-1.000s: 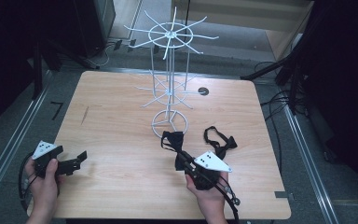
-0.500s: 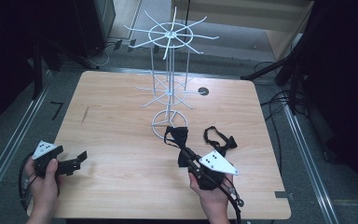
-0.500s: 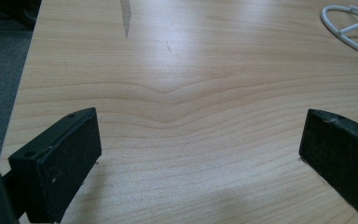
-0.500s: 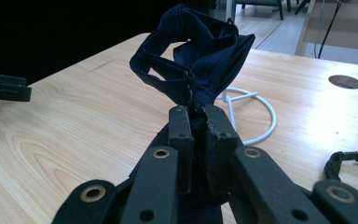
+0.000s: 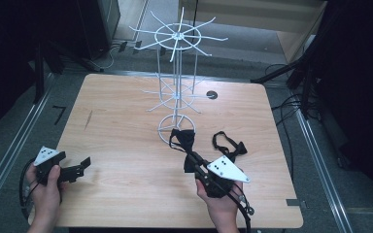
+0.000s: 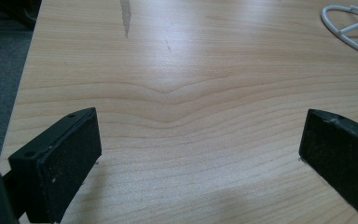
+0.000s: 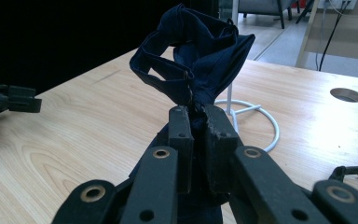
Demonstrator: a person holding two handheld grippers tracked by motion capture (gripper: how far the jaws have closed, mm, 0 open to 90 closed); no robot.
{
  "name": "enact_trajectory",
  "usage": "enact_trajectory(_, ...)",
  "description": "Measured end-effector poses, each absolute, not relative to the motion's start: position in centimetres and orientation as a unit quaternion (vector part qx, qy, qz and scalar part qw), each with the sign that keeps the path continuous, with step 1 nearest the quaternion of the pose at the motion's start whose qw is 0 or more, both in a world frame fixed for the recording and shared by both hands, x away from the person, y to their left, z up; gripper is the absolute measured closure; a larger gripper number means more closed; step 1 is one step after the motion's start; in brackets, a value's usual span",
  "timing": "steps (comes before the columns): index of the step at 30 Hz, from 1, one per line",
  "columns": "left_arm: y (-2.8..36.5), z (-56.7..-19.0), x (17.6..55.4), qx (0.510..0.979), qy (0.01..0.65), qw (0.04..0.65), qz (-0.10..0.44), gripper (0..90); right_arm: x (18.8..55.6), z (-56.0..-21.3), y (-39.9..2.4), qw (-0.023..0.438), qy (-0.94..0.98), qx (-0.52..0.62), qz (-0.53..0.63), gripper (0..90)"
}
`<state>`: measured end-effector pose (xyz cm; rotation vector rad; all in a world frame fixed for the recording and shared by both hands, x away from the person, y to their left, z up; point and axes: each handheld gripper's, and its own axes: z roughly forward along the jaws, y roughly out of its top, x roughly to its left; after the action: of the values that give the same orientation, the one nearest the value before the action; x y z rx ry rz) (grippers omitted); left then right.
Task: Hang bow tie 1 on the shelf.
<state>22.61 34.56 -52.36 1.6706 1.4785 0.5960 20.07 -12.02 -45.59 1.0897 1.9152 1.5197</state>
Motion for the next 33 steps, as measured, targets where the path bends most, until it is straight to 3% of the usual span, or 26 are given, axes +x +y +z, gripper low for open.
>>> enact_trajectory(33, 34.6, -52.4, 22.6, 0.661, 0.586, 0.404, 0.236, 0.0, 19.3, -43.1, -11.8, 0.246, 0.675, 0.375, 0.586, 83.8)
